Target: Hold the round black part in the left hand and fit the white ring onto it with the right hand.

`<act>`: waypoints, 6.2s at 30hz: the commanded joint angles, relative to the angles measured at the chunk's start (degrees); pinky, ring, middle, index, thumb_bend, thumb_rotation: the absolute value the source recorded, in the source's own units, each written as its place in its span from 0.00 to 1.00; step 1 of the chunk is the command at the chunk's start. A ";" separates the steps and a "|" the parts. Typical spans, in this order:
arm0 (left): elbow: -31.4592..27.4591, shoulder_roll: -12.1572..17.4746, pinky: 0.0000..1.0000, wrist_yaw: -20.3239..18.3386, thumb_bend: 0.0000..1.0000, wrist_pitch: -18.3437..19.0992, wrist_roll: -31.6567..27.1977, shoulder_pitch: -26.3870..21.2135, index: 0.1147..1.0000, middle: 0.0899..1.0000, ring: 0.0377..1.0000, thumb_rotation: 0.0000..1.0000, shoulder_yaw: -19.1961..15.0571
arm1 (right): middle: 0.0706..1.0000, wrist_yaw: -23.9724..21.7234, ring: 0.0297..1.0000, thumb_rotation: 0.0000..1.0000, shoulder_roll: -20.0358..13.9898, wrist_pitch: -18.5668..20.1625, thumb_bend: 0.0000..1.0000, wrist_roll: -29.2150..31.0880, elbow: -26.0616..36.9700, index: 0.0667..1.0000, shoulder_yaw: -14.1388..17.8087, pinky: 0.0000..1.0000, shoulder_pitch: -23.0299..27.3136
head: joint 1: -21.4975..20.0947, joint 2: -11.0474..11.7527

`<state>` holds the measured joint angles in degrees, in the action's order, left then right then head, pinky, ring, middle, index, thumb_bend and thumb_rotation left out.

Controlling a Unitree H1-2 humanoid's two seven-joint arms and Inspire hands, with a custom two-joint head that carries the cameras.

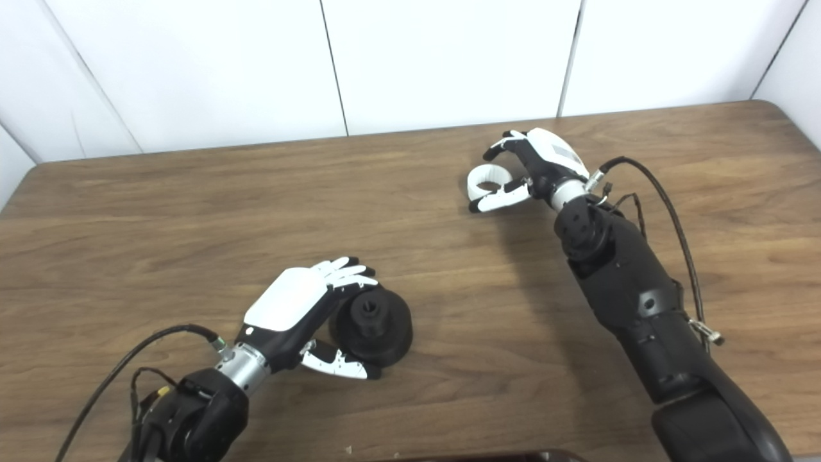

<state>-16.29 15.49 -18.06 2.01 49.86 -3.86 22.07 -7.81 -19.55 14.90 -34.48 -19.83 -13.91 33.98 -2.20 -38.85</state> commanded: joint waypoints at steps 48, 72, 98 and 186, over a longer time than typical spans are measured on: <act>-1.84 0.59 0.94 -0.99 0.86 0.62 1.42 0.07 0.70 0.88 0.95 0.35 -0.51 | 0.90 4.36 0.96 0.24 -1.17 -3.50 0.78 -0.72 -1.90 0.64 -0.70 0.86 1.97 | 0.37 -0.18; -1.14 0.44 0.93 -0.31 0.85 0.21 1.51 0.51 0.70 0.88 0.95 0.34 -0.18 | 0.90 4.62 0.95 0.27 -0.39 -3.15 0.78 0.09 -0.93 0.63 -0.47 0.85 1.50 | 0.45 -0.42; -1.25 0.34 0.93 -0.70 0.85 0.77 1.98 0.55 0.70 0.88 0.95 0.33 -0.02 | 0.88 5.18 0.93 0.21 -0.86 -1.52 0.77 -0.44 4.91 0.58 -0.15 0.81 -0.62 | 0.35 -0.60; 0.11 -0.93 0.91 1.35 0.85 1.35 3.34 0.35 0.70 0.86 0.94 0.34 1.21 | 0.86 -17.40 0.94 0.16 8.10 0.27 0.52 -8.33 50.58 0.46 -9.75 0.83 -21.10 | 2.31 -1.75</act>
<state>-16.43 14.45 -16.67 3.51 51.36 -2.94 22.87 -25.61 -11.97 16.88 -42.99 29.63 -24.21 11.70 0.09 -40.52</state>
